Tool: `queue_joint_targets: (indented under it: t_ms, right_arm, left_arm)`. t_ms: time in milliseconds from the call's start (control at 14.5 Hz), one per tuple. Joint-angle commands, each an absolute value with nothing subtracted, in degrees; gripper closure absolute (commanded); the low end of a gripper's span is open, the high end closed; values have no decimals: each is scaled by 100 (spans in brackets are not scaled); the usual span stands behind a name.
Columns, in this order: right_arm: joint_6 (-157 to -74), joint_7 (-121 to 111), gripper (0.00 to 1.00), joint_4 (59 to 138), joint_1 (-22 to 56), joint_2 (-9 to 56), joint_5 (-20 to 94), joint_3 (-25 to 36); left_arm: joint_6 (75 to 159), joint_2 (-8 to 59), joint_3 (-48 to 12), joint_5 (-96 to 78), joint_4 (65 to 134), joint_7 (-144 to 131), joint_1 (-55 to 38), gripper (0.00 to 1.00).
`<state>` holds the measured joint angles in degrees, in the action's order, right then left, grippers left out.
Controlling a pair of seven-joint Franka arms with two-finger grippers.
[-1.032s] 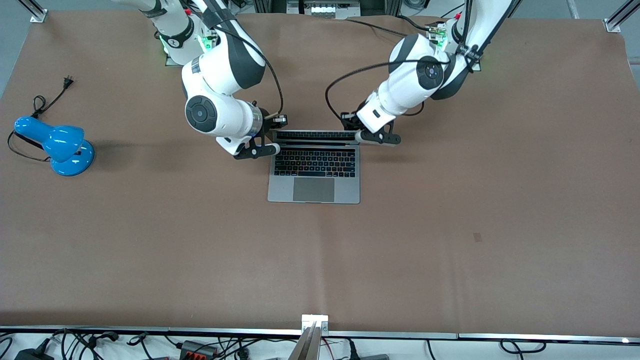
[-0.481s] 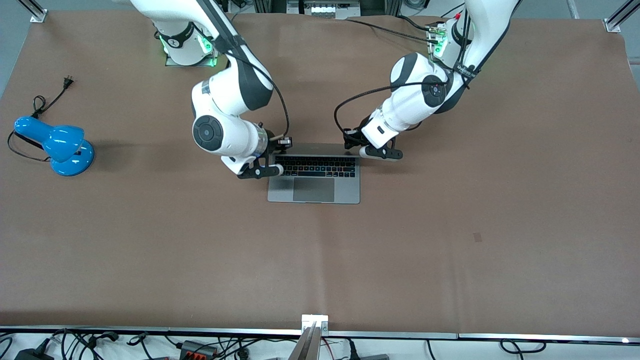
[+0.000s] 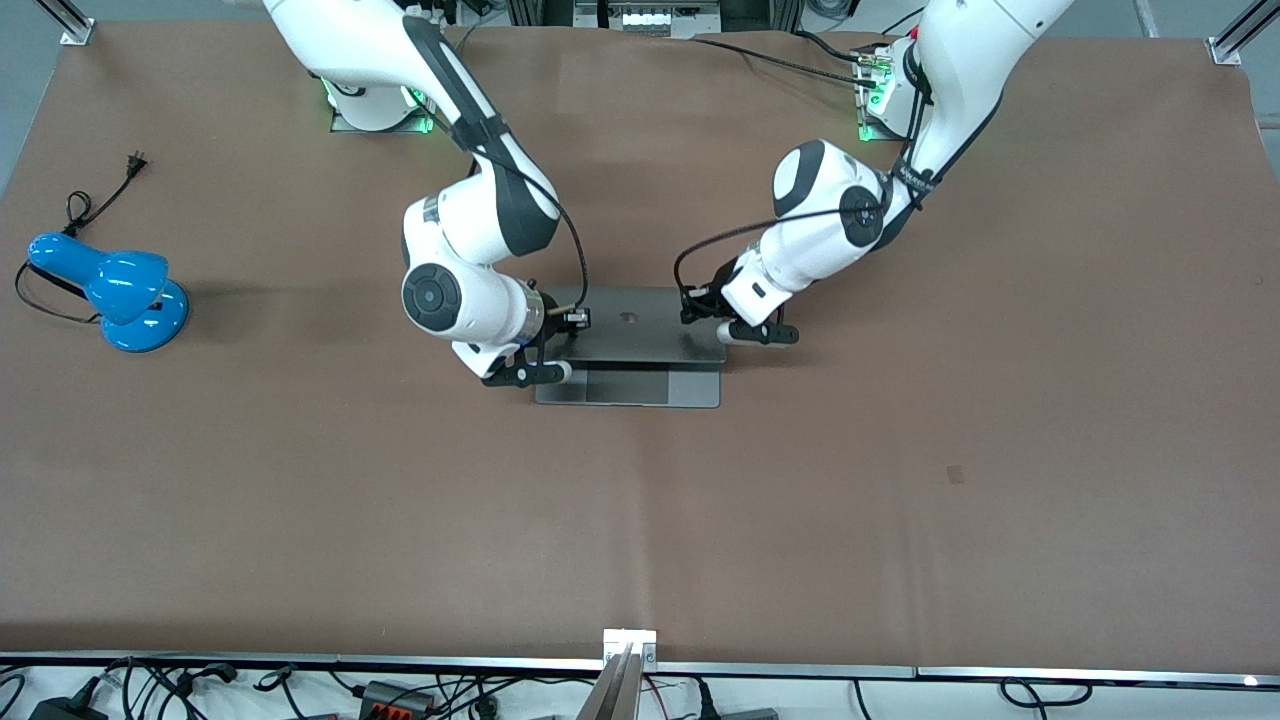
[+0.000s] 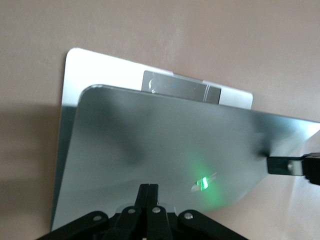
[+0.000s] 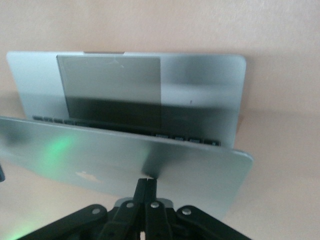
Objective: Close laptop with both arms from behind
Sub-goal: 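Push the screen down with both grippers until the laptop lid shuts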
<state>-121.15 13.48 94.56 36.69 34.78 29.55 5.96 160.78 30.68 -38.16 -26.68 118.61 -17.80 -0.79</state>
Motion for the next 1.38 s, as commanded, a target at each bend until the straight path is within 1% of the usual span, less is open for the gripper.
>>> queue_joint_targets:
  t_ms: [0,138,344,481,619,825,1307]
  right_arm:
    - [-12120,1389,100,8896,3586,3989,3006,598]
    - [-12242,1380,100,8842,3586,4148,2988,659]
    - [-12296,1380,100,8833,3586,4245,2945,668]
    - [-12305,1389,100,8833,3586,4315,2708,668]
    - [-12418,1380,100,8833,3586,4394,2681,668]
    - [-12507,1389,100,8833,3630,4526,2672,668]
    - [-12507,1380,100,8807,3639,4518,2672,668]
  left_arm:
    - [16110,3559,-3727,-2540,11356,-1644,-141,99]
    - [16110,3735,-3543,-2540,11216,-1311,-149,99]
    - [16110,4033,-3489,-2540,11022,-1160,-149,99]
    - [16136,4192,-3480,-2540,10978,-1151,-202,99]
    - [16364,4245,-3183,-2470,10978,-1151,-508,99]
    - [16400,4289,-2682,-2479,10969,-1160,-1071,99]
    - [16400,4316,-2628,-2461,10978,-1160,-1116,99]
